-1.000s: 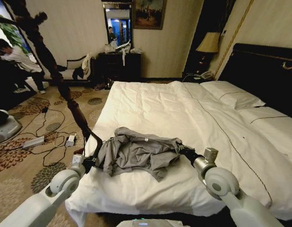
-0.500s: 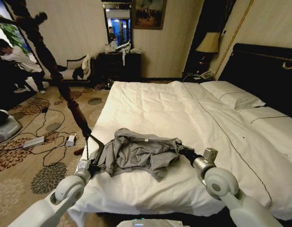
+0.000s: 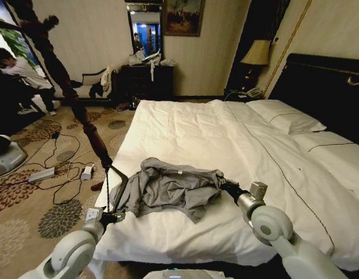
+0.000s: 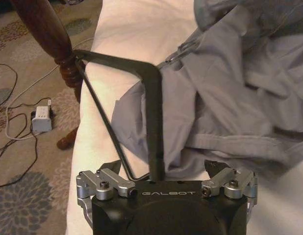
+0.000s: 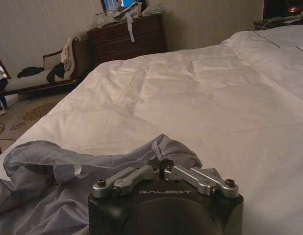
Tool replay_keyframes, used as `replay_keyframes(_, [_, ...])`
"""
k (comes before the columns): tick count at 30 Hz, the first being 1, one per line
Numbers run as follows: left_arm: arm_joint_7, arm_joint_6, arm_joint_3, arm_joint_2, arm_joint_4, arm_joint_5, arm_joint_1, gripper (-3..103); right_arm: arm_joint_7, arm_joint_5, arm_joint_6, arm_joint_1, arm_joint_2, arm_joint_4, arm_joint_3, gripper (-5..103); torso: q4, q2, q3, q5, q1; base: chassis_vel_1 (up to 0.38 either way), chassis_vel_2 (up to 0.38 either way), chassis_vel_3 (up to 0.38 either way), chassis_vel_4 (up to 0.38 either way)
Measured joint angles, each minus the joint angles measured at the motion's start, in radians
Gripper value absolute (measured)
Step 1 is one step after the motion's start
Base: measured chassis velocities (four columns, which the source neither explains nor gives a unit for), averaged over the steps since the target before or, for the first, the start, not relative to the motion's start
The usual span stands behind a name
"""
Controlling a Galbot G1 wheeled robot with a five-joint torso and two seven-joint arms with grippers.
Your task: Pick up the clothes from the bed and hang them on the clothes hanger.
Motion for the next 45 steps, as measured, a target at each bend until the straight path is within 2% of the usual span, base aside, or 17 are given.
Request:
replay_keyframes(6, [0.015, 0.010, 0.044, 0.019, 0.050, 0.001, -0.065, 93, 0.000, 0.004, 0.000, 0.009, -0.003, -0.003, -0.004, 0, -0.0001, 0.000, 0.000, 0.0002, 0.000, 0.000, 0.000, 0.000, 0.000])
replay_keyframes(20, [0.038, 0.012, 0.102, 0.019, 0.113, 0.015, -0.091, 92, 0.002, 0.019, 0.001, 0.021, -0.009, -0.009, -0.007, 0, 0.0001, 0.000, 0.000, 0.0001, 0.000, 0.000, 0.000, 0.000, 0.000])
replay_keyframes(23, [0.040, 0.012, 0.112, 0.024, 0.115, 0.017, -0.092, 86, 0.003, 0.020, 0.001, 0.021, -0.009, -0.009, -0.007, 0, 0.0000, 0.000, 0.000, 0.0003, 0.000, 0.000, 0.000, 0.000, 0.000])
replay_keyframes(25, [0.046, 0.012, 0.121, 0.029, 0.122, 0.029, -0.090, 76, 0.003, 0.021, 0.001, 0.020, -0.009, -0.009, -0.006, 0, 0.0000, 0.000, 0.000, 0.0002, 0.000, 0.000, 0.000, 0.000, 0.000])
replay_keyframes(26, [0.046, 0.012, 0.121, 0.029, 0.122, 0.029, -0.090, 76, 0.003, 0.021, 0.001, 0.020, -0.009, -0.009, -0.006, 0, 0.0000, 0.000, 0.000, 0.0002, 0.000, 0.000, 0.000, 0.000, 0.000])
replay_keyframes(29, [0.052, 0.011, 0.125, 0.030, 0.128, 0.040, -0.089, 65, 0.003, 0.021, 0.002, 0.020, -0.007, -0.011, -0.006, 0, 0.0001, 0.000, 0.000, 0.0002, 0.000, 0.000, 0.000, 0.000, 0.000])
replay_keyframes(30, [0.052, 0.011, 0.125, 0.030, 0.128, 0.040, -0.089, 65, 0.003, 0.021, 0.002, 0.020, -0.007, -0.011, -0.006, 0, 0.0001, 0.000, 0.000, 0.0002, 0.000, 0.000, 0.000, 0.000, 0.000])
replay_keyframes(34, [0.060, 0.008, 0.120, 0.036, 0.125, 0.064, -0.084, 44, 0.003, 0.020, 0.002, 0.022, -0.003, -0.015, -0.010, 0, 0.0002, 0.000, 0.000, 0.0001, 0.000, 0.000, 0.000, 0.000, 0.000])
replay_keyframes(36, [0.059, 0.008, 0.116, 0.037, 0.119, 0.065, -0.079, 44, 0.003, 0.019, 0.002, 0.023, -0.003, -0.016, -0.011, 0, 0.0002, 0.000, 0.000, 0.0001, 0.000, 0.000, 0.000, 0.000, 0.000])
replay_keyframes(38, [0.062, 0.008, 0.101, 0.041, 0.090, 0.065, -0.057, 36, 0.003, 0.018, 0.002, 0.022, -0.004, -0.017, -0.011, 0, 0.0000, 0.000, 0.000, 0.0000, 0.000, 0.000, 0.000, 0.000, 0.000])
replay_keyframes(39, [0.062, 0.008, 0.101, 0.041, 0.090, 0.065, -0.057, 36, 0.003, 0.018, 0.002, 0.022, -0.004, -0.017, -0.011, 0, 0.0000, 0.000, 0.000, 0.0000, 0.000, 0.000, 0.000, 0.000, 0.000])
replay_keyframes(40, [0.063, 0.008, 0.096, 0.041, 0.083, 0.065, -0.049, 28, 0.003, 0.018, 0.002, 0.021, -0.004, -0.017, -0.011, 0, 0.0000, 0.000, 0.000, 0.0003, 0.000, 0.000, 0.000, 0.000, 0.000])
replay_keyframes(41, [0.065, 0.007, 0.094, 0.040, 0.081, 0.067, -0.044, 28, 0.003, 0.018, 0.002, 0.021, -0.004, -0.018, -0.011, 0, 0.0001, 0.000, 0.000, 0.0003, 0.000, 0.000, 0.000, 0.000, 0.000])
replay_keyframes(42, [0.067, 0.006, 0.094, 0.036, 0.083, 0.070, -0.044, 34, 0.002, 0.018, 0.002, 0.021, -0.004, -0.018, -0.011, 0, 0.0001, 0.000, 0.000, 0.0001, 0.000, 0.000, 0.000, 0.000, 0.000])
replay_keyframes(44, [0.069, 0.005, 0.095, 0.033, 0.089, 0.075, -0.047, 31, 0.002, 0.018, 0.002, 0.021, -0.003, -0.018, -0.011, 0, 0.0001, 0.000, 0.000, 0.0000, 0.000, 0.000, 0.000, 0.000, 0.000])
replay_keyframes(45, [0.072, 0.002, 0.098, 0.027, 0.098, 0.082, -0.051, 26, 0.002, 0.018, 0.002, 0.021, -0.001, -0.018, -0.013, 0, 0.0000, 0.000, 0.000, 0.0000, 0.000, 0.000, 0.000, 0.000, 0.000])
